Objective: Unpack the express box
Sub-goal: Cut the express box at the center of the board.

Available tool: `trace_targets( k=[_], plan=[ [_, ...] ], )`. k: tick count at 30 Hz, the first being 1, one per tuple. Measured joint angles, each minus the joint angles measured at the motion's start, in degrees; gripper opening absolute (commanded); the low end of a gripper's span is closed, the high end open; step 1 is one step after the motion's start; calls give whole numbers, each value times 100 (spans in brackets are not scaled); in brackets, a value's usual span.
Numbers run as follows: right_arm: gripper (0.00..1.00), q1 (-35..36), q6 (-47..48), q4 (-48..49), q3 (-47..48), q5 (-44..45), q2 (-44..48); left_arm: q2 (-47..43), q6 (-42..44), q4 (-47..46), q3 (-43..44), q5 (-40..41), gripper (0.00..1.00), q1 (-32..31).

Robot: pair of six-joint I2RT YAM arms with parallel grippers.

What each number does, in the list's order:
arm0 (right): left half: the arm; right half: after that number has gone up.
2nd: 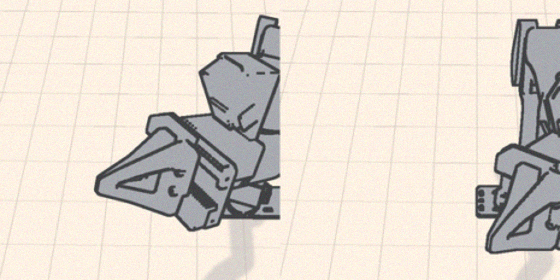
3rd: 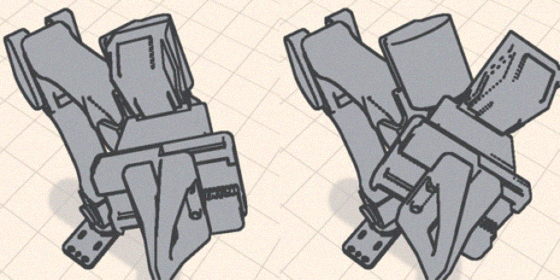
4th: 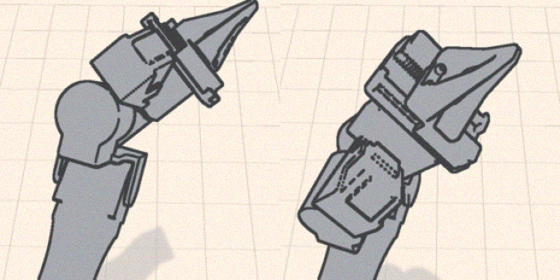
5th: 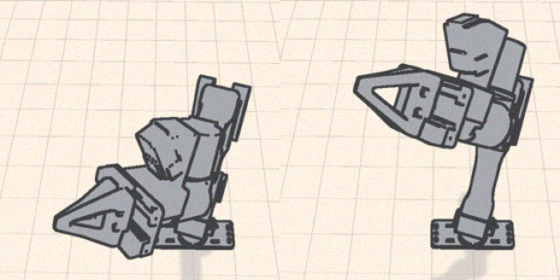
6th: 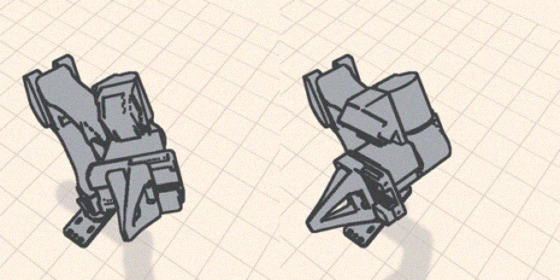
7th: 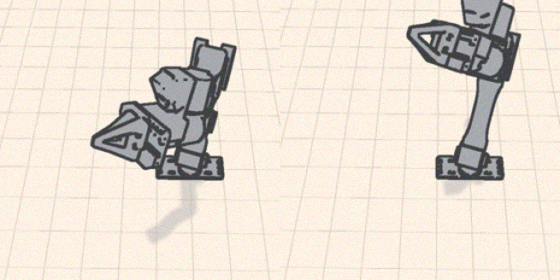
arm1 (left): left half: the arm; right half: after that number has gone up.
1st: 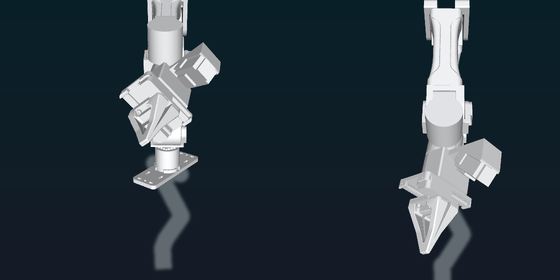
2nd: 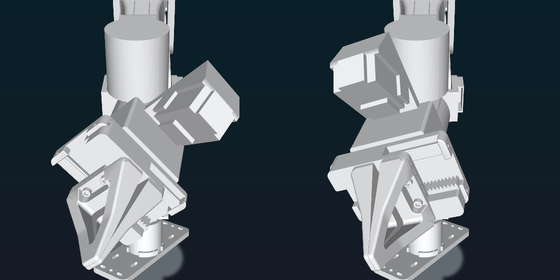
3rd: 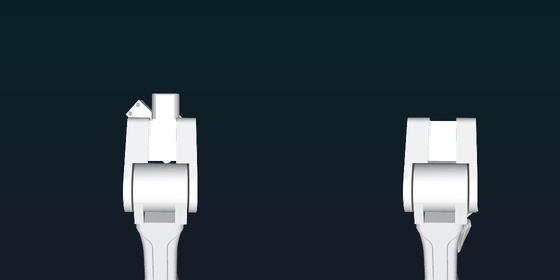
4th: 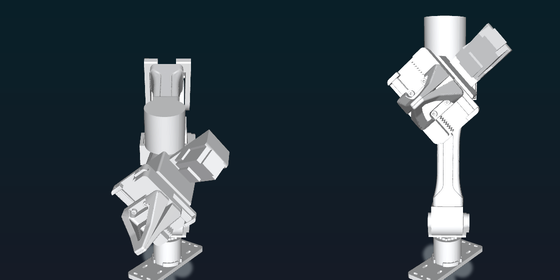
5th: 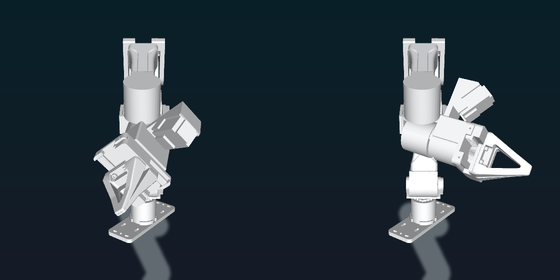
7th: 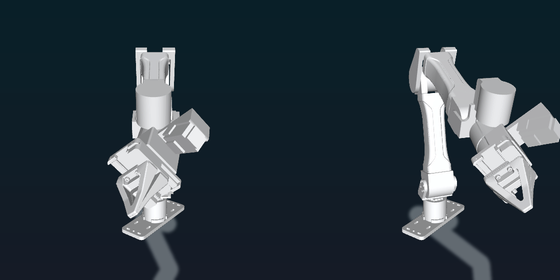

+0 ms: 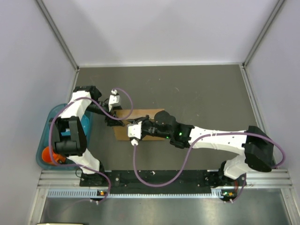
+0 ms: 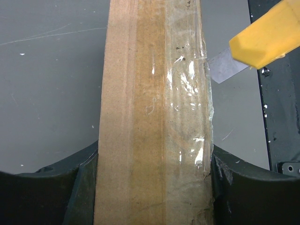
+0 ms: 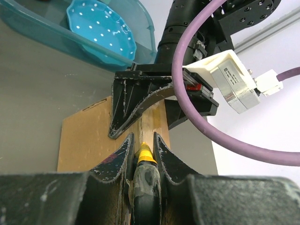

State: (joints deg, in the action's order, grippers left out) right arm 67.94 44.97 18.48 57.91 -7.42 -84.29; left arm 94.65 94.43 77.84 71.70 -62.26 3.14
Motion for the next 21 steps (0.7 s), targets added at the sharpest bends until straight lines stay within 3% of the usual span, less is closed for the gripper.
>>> trace_targets(
  k=[21],
  plan=[
    [0, -22, 254, -426, -31, 149, 199, -42, 17, -39, -68, -48, 16, 17]
  ],
)
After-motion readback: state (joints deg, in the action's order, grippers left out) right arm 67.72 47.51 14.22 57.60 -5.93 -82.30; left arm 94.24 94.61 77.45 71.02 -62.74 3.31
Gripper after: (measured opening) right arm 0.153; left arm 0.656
